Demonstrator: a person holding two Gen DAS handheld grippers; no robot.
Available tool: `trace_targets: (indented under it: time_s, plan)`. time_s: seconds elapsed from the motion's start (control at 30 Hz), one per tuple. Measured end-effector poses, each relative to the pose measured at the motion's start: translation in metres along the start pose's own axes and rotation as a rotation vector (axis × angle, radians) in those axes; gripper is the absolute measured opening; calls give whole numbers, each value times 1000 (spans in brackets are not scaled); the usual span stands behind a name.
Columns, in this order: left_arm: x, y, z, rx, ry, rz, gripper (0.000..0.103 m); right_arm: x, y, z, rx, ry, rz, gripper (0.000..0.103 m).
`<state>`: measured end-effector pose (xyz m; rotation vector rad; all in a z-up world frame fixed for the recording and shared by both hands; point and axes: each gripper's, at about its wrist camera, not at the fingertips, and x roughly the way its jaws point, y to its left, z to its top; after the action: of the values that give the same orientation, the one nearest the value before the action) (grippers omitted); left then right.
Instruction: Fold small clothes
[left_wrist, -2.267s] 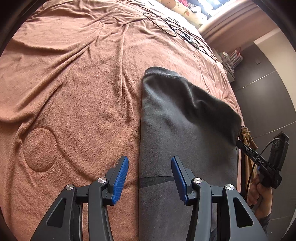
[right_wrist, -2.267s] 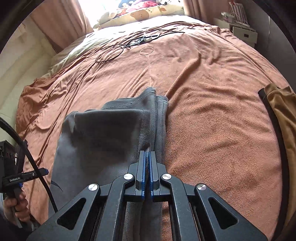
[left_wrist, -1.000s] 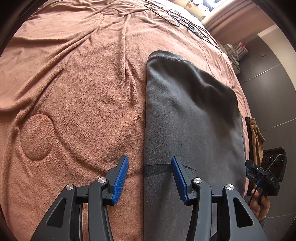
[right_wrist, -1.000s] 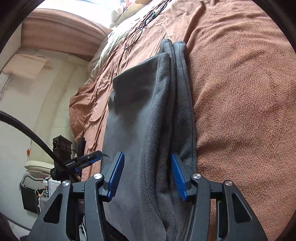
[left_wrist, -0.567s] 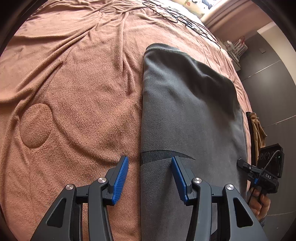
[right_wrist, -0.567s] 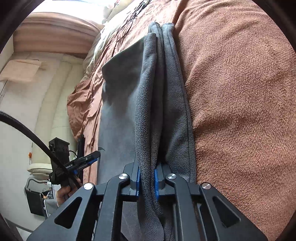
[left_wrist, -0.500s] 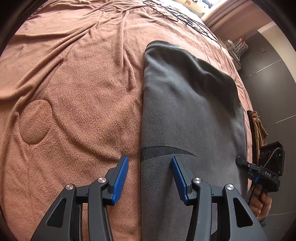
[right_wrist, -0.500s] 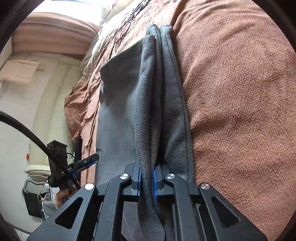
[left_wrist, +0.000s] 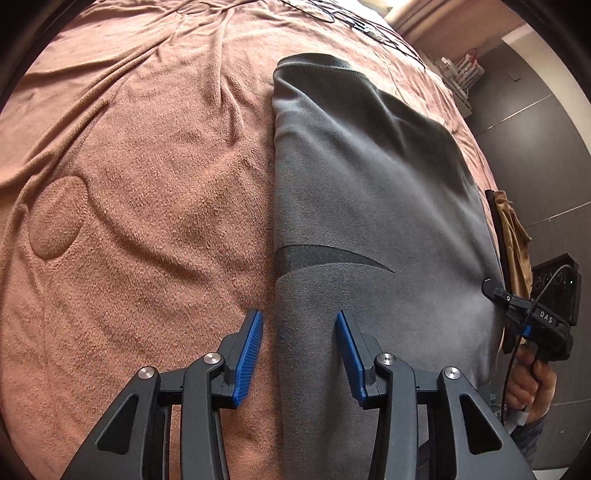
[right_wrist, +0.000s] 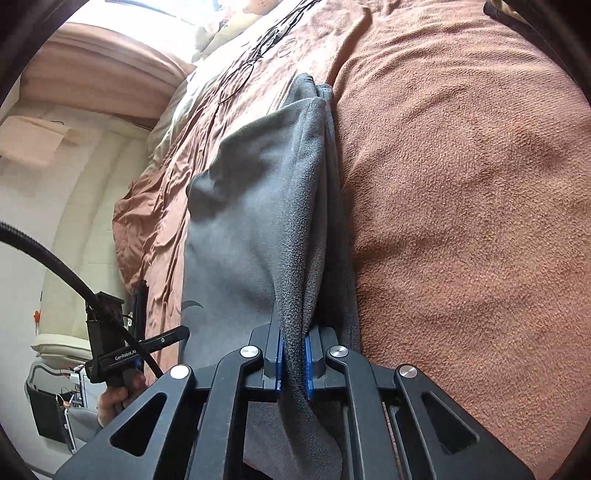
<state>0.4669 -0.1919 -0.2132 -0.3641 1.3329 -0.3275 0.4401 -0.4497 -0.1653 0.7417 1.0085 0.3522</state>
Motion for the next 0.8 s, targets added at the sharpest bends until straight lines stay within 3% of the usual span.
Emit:
trace_targets:
  time_s: [0.17, 0.23, 0.3, 0.37, 0.63, 0.8]
  plan:
    - [-9, 10, 8, -2, -27, 10, 44, -4, 7, 0, -44, 24, -21, 11]
    - [-9, 14, 15, -24, -32, -7, 45, -9, 12, 4, -56, 8, -15, 23]
    - [-8, 16, 21, -43, -40, -16, 45, -15, 14, 7, -65, -21, -21, 67]
    - [-5, 19, 28, -58, -45, -29, 45, -19, 14, 11, -70, -57, -26, 68]
    - [6, 19, 57, -88, -76, -82, 46, 10, -1, 36, -55, -20, 9, 68]
    - [13, 21, 79, -110, -91, -106, 46, 32, -2, 57, -50, -11, 16, 54]
